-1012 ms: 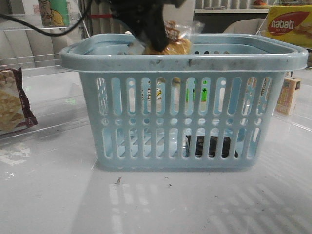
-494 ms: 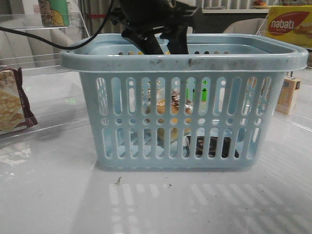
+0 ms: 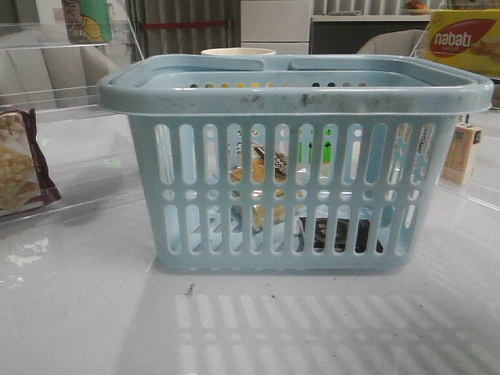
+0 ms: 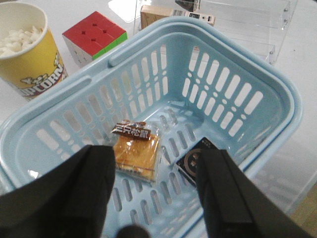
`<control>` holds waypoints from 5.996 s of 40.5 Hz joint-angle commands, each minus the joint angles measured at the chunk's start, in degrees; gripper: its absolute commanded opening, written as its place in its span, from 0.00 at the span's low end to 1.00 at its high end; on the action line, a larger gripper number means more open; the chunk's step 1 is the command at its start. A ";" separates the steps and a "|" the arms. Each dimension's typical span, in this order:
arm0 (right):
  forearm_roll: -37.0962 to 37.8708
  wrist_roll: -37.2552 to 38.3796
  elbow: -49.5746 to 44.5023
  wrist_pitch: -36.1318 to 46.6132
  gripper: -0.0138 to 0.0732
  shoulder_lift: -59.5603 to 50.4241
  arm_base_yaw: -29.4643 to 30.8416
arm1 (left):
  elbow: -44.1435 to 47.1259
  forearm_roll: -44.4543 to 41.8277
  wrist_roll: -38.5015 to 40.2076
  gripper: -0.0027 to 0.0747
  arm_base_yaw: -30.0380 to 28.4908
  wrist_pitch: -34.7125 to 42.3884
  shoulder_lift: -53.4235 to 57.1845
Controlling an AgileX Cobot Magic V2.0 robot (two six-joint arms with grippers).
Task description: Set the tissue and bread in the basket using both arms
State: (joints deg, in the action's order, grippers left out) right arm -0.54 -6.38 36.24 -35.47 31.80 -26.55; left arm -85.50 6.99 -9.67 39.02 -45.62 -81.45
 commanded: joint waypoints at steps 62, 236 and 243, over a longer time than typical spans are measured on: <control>0.54 -0.34 1.55 -4.35 0.45 0.24 0.02 | 44.07 -4.35 0.12 0.58 -0.04 9.66 48.00; 0.54 -0.34 1.55 -4.90 0.24 0.24 0.02 | 85.90 -4.04 5.05 0.15 -35.60 47.75 82.88; -0.35 -0.28 -0.94 -3.17 0.24 -3.08 2.47 | 85.90 -4.04 5.05 0.15 -35.60 47.75 82.88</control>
State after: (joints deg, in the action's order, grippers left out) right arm -0.54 -6.48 35.24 -43.79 30.52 -26.05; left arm 0.31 3.00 -5.18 3.53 -2.48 0.36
